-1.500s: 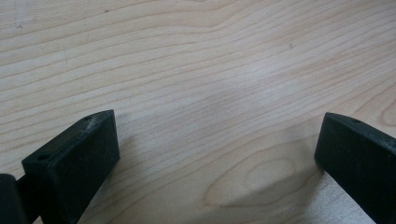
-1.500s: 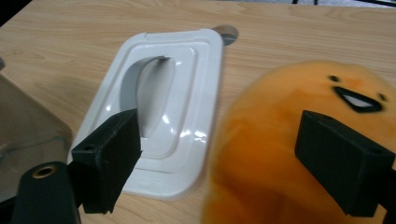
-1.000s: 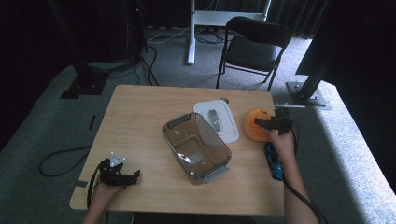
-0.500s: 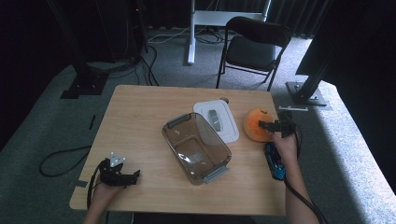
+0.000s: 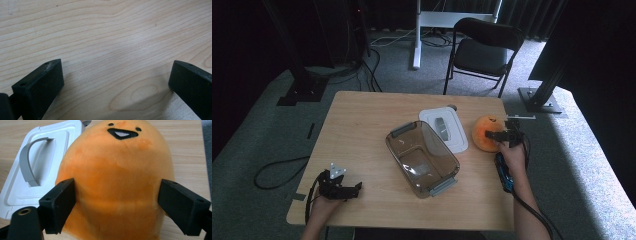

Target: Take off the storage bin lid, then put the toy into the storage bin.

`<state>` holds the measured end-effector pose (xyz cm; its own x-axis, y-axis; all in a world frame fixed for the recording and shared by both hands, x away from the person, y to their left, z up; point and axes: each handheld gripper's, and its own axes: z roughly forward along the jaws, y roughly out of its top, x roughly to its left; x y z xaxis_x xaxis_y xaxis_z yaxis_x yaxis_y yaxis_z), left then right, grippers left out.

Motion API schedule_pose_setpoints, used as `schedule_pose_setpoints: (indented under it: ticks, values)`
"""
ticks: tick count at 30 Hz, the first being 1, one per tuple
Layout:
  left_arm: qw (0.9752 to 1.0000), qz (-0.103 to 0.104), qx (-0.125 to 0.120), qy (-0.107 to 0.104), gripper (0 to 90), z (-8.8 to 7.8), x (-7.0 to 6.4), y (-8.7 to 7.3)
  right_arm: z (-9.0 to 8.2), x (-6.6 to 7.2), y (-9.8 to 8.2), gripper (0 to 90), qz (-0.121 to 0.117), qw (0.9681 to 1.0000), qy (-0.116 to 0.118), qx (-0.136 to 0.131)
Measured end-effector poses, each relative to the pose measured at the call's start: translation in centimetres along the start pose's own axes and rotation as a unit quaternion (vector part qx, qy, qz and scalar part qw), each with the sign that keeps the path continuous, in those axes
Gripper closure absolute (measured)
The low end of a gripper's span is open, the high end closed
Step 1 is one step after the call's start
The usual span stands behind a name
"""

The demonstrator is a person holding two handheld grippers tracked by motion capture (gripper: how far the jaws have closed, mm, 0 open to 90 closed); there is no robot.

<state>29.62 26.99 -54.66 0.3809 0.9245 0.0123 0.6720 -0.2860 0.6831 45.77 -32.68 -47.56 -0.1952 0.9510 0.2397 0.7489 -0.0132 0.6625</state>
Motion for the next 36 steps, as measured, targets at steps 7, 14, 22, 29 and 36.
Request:
schedule_pose_setpoints:
  ticks: [7, 14, 22, 29, 36]
  values:
    - [1.0000, -0.001, 0.000, 0.000, 0.3, 0.0, 0.0, 0.0, 0.4, 0.6, 0.0, 14.5, -0.008, 0.9999, -0.008, 0.007]
    - [1.0000, -0.001, 0.000, 0.001, 0.3, 0.0, 0.0, 0.0, 0.8, 1.0, 0.0, 15.6, -0.011, 0.9996, -0.019, 0.015]
    - [1.0000, -0.001, 0.000, 0.001, 0.3, 0.0, 0.0, 0.0, 1.2, 1.2, 0.0, 17.0, -0.010, 0.9994, -0.027, 0.022]
    - [1.0000, -0.001, 0.000, 0.002, 0.3, 0.0, 0.0, -0.1, 1.2, 1.4, 0.0, 22.6, -0.018, 0.9988, -0.030, 0.034]
    - [1.0000, -0.001, 0.000, 0.002, 0.3, 0.0, 0.0, 0.0, 1.3, 1.4, 0.0, 30.5, -0.023, 0.9985, -0.024, 0.044]
